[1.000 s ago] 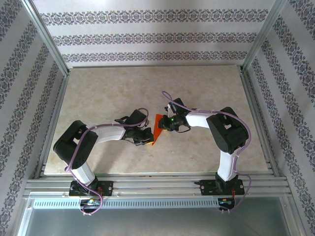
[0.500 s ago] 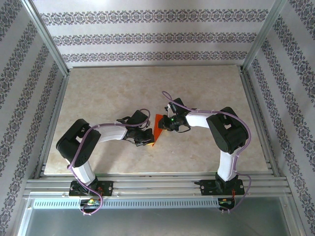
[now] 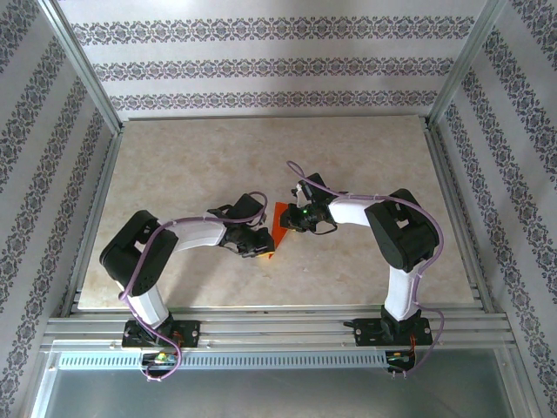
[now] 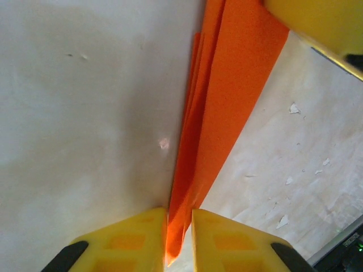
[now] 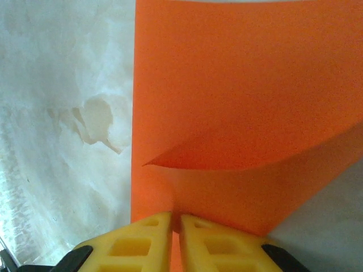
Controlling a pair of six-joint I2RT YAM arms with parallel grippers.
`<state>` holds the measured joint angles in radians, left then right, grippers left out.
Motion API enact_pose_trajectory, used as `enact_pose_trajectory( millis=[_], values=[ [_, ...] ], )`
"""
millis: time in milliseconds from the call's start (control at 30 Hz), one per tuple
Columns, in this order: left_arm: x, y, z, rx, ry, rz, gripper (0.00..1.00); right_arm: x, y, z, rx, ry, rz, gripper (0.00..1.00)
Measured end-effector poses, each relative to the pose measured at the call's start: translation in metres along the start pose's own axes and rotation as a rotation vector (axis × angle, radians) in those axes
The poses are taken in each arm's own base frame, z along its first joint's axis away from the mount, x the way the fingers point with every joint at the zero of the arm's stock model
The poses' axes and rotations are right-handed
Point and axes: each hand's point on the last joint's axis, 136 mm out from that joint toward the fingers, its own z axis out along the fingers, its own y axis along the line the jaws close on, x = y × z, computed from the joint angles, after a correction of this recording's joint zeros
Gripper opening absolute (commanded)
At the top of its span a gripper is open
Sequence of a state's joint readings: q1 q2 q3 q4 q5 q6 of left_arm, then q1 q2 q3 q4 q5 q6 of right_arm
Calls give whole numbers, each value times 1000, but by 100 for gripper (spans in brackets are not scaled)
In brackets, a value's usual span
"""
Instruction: Fold a paper plane with a square sheet of paper (pick it up from the middle)
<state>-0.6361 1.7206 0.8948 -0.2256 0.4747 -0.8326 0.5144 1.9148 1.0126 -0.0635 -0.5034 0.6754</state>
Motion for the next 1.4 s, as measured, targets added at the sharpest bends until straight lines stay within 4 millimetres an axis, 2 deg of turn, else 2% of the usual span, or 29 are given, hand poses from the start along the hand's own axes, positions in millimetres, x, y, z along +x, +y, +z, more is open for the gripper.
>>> enact_pose_trajectory(
  millis=[133, 267, 433, 733, 1400],
  values=[
    [-7, -9, -22, -12, -54, 33, 24, 0, 0, 0, 2, 3, 2, 18],
    [-18, -27, -35, 27, -108, 65, 19, 0, 0, 0, 2, 7, 6, 18],
    [-25, -34, -22, 60, -97, 70, 11, 0, 0, 0, 3, 9, 7, 18],
    [-23, -22, 7, 44, -36, 41, 7, 0, -1, 1, 4, 15, 11, 18],
    [-16, -13, 16, 20, -28, 44, 6, 0, -1, 1, 5, 19, 18, 18]
  ],
)
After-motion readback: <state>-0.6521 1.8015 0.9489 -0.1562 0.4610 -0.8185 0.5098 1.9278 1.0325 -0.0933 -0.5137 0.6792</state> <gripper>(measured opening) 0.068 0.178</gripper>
